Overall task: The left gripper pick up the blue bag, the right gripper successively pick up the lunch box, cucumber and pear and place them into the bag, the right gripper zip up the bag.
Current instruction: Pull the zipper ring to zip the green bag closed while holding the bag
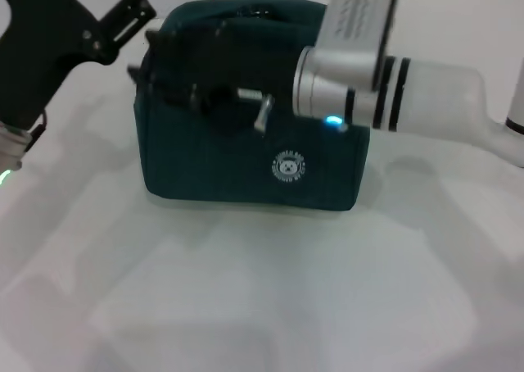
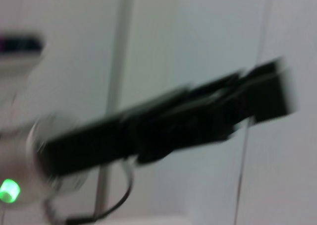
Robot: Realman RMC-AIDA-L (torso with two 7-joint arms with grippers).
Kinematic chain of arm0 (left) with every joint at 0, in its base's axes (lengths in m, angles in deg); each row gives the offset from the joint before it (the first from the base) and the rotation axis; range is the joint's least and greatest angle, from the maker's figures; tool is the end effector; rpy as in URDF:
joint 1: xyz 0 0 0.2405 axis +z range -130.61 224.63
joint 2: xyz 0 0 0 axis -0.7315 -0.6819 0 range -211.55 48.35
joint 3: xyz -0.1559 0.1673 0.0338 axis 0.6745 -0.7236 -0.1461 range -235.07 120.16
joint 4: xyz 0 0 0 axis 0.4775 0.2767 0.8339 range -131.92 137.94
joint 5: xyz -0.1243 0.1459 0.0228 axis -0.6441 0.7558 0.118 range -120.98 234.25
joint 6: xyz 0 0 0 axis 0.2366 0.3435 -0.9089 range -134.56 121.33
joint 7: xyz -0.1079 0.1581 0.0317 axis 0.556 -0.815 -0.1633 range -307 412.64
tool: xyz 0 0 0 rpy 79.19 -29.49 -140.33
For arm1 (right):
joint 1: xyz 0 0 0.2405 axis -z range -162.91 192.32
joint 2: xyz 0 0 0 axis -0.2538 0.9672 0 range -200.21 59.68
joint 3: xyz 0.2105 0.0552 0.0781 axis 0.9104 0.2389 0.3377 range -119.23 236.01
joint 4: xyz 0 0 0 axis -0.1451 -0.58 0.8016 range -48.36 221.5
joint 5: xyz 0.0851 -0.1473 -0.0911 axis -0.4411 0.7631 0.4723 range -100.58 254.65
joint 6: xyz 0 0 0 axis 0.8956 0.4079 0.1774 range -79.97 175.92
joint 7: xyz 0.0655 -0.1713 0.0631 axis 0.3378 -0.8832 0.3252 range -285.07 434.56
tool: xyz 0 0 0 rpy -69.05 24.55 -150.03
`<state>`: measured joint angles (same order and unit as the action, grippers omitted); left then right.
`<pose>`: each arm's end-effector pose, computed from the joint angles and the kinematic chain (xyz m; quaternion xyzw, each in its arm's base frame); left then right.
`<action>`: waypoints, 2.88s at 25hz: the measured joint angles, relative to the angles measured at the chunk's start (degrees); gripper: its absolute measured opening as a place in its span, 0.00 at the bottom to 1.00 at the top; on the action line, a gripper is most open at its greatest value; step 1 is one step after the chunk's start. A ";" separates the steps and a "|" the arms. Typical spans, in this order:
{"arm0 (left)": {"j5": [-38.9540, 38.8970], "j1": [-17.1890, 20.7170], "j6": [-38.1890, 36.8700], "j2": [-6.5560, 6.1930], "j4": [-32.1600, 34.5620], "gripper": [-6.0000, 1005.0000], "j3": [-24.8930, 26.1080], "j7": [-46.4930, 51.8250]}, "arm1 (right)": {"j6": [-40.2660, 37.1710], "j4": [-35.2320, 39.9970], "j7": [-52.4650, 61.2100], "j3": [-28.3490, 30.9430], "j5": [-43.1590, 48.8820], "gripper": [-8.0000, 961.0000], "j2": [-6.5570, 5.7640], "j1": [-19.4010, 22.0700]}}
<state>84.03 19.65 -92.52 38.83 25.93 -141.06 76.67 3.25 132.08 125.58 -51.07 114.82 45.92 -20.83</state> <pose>-0.1302 0.3458 0.0074 -0.7647 0.0261 -0.4997 0.4061 0.0618 0.3709 -0.0937 -0.9156 0.0194 0.3256 0.2350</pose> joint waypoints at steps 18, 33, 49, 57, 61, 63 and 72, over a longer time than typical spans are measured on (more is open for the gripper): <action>-3.82 3.49 -4.53 -0.05 -0.85 0.88 -0.16 -0.12 | -45.33 -10.84 -10.23 16.46 -5.81 0.48 -0.48 12.69; -6.71 5.53 -5.55 0.28 -18.47 0.88 -0.75 -10.49 | -33.76 -27.55 -7.17 32.88 -4.12 0.48 -2.67 15.62; -6.02 6.21 -0.55 0.31 -18.37 0.88 -8.39 -9.77 | -17.62 -26.74 -7.76 32.20 5.06 0.48 -0.84 6.75; -5.92 4.62 1.98 0.34 -16.27 0.88 -12.73 -9.71 | -16.68 -28.24 -6.10 29.99 6.39 0.48 -0.65 6.66; -6.17 2.38 3.64 0.33 -15.92 0.88 -13.30 -9.56 | -17.34 -28.10 -4.64 26.39 6.40 0.48 -0.58 6.73; -6.35 1.94 4.22 0.33 -15.91 0.88 -13.42 -9.21 | -18.13 -28.01 -4.05 25.59 6.41 0.48 -0.45 7.10; -10.97 0.51 8.04 0.16 -15.10 0.88 -13.07 -9.53 | -25.80 -28.27 0.08 23.69 6.52 0.48 -0.68 10.50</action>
<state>73.07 20.16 -84.48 38.99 10.84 -154.13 67.15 -22.55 103.81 125.66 -27.38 121.35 45.24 -10.33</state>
